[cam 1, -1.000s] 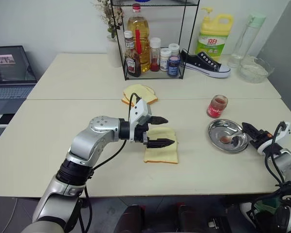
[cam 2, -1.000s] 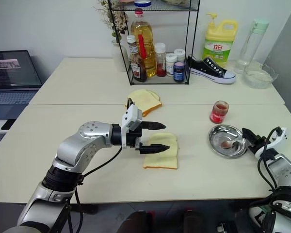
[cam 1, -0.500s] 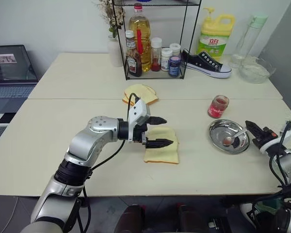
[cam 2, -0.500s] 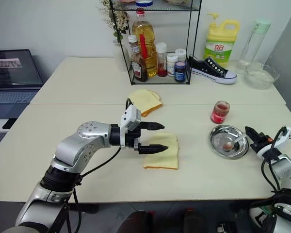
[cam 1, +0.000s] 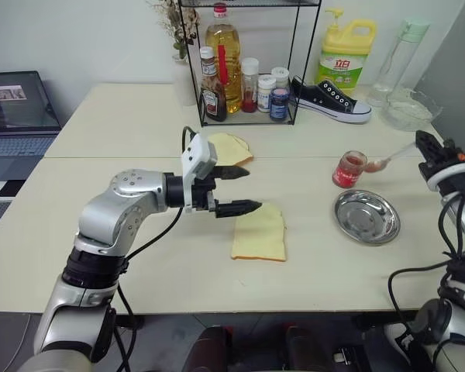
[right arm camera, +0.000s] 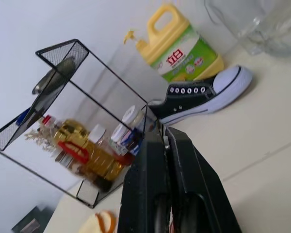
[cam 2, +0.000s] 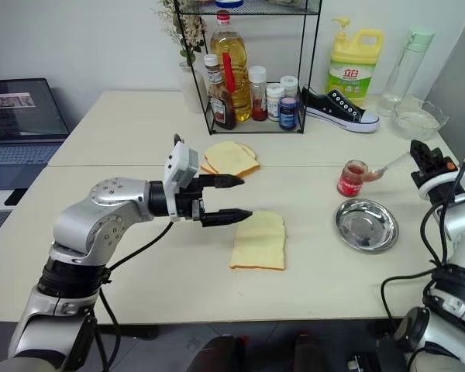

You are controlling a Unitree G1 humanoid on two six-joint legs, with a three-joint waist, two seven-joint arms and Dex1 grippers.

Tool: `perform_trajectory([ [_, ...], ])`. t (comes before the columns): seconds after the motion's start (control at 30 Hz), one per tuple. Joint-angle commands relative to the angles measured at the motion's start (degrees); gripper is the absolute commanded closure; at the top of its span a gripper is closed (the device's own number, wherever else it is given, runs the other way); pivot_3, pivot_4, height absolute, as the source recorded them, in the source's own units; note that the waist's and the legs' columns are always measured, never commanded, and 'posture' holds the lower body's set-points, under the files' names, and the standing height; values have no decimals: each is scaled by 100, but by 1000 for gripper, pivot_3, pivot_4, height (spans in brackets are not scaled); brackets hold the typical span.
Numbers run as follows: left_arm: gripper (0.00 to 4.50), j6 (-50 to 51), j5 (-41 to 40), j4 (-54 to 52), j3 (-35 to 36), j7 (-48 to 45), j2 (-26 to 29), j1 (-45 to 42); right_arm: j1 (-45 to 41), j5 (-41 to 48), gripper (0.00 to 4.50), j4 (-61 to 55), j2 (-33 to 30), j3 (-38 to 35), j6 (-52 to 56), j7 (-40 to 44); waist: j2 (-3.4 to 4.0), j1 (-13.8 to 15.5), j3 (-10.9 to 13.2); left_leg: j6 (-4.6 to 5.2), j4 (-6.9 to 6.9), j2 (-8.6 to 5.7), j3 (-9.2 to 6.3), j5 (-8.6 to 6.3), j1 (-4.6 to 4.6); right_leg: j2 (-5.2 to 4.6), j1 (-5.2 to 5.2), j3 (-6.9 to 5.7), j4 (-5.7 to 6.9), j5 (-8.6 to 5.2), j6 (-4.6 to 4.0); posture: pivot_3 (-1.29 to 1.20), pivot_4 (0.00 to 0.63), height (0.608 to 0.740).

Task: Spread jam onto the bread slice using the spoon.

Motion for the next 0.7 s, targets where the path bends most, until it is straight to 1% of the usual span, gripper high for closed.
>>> perform_trajectory([
  [0.03, 0, -87, 28, -184, 10, 108, -97, -196, -490, -338, 4479, 332, -251, 146, -396, 65, 0, -10, 0, 0, -2, 0, 1, 0, -2, 0, -3, 0, 0, 0, 0, 0, 150, 740],
  [0.13, 0, -103, 73, -204, -25, 191, -175, -306, -909, -914, 4479, 738, -383, 602, -763, 233, 2, -40, 2, 0, -5, 1, 2, 0, -5, 0, -10, 1, 2, 0, -1, 0, 150, 740],
  [0.27, 0, -88, 69, -230, -6, 250, -205, -319, -1167, -1415, 4479, 1066, -421, 1006, -1099, 480, 2, -105, 2, -1, -6, 3, 1, 0, -6, 1, -12, 0, 3, 0, -1, 0, 150, 740],
  [0.37, 0, -79, 70, -283, 4, 279, -199, -271, -1224, -1674, 4479, 1100, -363, 1253, -1245, 659, 2, -108, 2, -1, -6, 3, 2, 0, -6, 1, -12, 1, 3, 0, -1, 0, 150, 740],
  [0.57, 0, -58, 60, -330, 36, 345, -194, -239, -1320, -1882, 4479, 1007, -229, 1444, -1356, 746, 2, -108, 3, -1, -4, 3, 1, 1, -7, 1, -12, 1, 3, 0, -1, 0, 150, 740],
  [0.7, 0, -78, 67, -331, 30, 375, -196, -234, -1346, -2291, 4479, 1009, -231, 1758, -1688, 823, 2, -108, 3, -2, -4, 3, 0, 1, -7, 1, -13, 1, 3, 0, -1, 0, 150, 740],
])
